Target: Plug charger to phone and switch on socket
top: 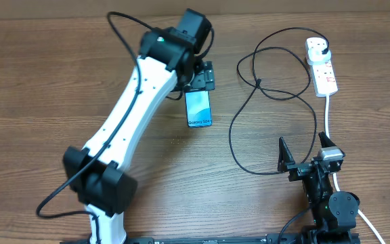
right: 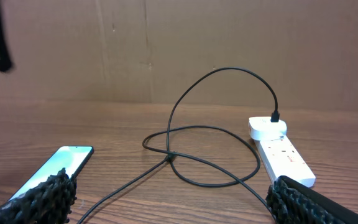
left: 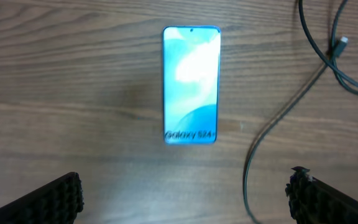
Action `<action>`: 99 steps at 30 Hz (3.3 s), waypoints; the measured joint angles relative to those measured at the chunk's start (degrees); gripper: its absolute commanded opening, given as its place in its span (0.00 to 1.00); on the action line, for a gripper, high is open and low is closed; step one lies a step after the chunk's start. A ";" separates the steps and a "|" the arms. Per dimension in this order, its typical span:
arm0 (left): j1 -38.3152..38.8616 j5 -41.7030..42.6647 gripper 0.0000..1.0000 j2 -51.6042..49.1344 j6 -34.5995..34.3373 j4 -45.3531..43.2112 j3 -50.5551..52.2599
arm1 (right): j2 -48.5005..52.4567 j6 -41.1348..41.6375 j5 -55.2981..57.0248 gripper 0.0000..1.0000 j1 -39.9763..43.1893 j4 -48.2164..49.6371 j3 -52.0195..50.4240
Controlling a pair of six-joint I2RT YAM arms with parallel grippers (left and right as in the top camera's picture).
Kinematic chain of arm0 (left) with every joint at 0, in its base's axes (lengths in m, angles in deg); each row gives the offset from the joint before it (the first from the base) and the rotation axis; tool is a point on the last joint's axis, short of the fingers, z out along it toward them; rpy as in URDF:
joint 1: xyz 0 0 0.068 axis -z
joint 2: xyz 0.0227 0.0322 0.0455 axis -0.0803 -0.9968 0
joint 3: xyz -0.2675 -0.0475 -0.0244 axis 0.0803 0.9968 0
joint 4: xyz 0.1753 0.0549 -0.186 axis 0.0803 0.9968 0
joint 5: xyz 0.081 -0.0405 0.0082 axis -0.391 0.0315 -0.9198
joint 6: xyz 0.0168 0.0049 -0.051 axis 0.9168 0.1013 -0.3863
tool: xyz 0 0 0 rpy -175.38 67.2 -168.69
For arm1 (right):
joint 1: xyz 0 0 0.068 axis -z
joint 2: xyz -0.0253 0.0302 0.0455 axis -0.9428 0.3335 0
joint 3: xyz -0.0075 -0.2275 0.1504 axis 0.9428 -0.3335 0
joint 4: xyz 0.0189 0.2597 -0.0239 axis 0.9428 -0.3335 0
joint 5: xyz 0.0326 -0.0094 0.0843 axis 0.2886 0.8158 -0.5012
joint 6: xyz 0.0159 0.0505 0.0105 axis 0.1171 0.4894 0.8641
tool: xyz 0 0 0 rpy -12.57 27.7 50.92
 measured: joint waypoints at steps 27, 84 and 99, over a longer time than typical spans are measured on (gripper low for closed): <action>0.52 5.14 1.00 -22.49 2.21 -7.50 -0.31 | 0.00 0.00 0.00 1.00 0.00 0.02 0.00; 0.24 3.65 0.99 -24.72 3.28 -13.35 2.36 | 0.00 0.00 0.02 1.00 -0.02 -0.02 0.00; 0.26 3.32 0.96 -24.06 3.28 -14.95 3.69 | 0.00 0.02 0.02 1.00 -0.02 0.02 0.00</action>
